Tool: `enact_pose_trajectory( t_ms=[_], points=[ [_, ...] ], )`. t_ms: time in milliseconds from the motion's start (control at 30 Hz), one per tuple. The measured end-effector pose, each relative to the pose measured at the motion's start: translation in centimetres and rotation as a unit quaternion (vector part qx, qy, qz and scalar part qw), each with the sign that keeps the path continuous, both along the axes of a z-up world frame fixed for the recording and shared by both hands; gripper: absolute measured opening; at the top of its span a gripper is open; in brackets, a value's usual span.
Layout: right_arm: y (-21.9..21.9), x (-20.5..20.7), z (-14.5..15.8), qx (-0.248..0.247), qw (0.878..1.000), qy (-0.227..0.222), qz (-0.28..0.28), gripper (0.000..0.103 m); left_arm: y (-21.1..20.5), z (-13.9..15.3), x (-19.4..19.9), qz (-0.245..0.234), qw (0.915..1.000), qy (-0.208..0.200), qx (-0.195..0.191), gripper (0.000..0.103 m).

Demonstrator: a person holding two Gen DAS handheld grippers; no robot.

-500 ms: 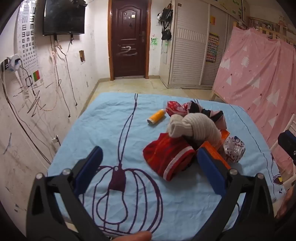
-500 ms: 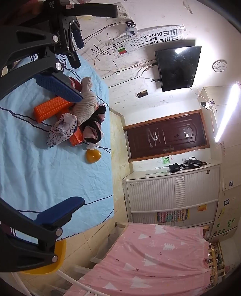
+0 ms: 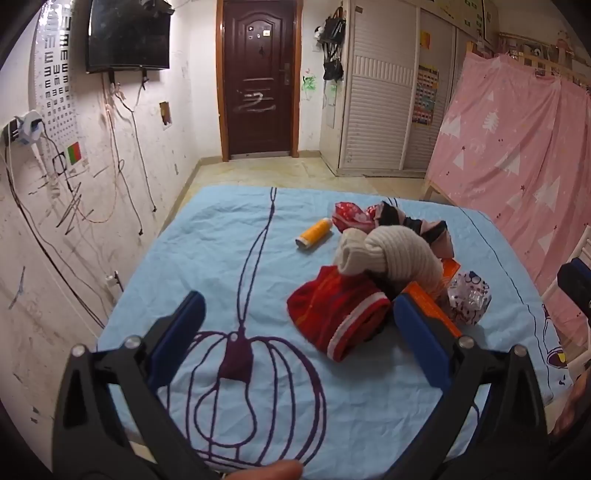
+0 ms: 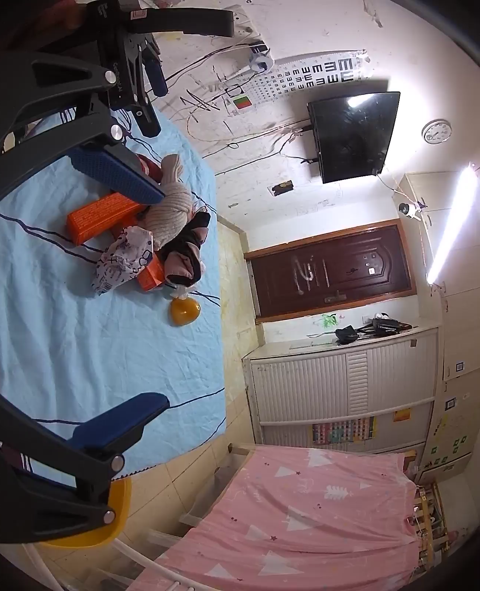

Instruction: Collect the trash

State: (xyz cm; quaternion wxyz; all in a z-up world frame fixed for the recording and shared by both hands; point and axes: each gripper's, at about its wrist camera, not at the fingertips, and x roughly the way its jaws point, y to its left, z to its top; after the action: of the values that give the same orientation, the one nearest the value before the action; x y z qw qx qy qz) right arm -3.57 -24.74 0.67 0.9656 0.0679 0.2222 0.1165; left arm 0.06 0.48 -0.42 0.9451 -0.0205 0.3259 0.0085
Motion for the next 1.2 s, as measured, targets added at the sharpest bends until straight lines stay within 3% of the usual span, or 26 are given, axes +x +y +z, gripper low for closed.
enact_pose_trajectory(
  t_ms=[1200],
  points=[
    [0.76, 0.42, -0.19, -0.004, 1.000, 0.000, 0.002, 0.095, -0.10, -0.19, 0.21, 0.005, 0.9999, 0.009, 0.004, 0.098]
  ],
)
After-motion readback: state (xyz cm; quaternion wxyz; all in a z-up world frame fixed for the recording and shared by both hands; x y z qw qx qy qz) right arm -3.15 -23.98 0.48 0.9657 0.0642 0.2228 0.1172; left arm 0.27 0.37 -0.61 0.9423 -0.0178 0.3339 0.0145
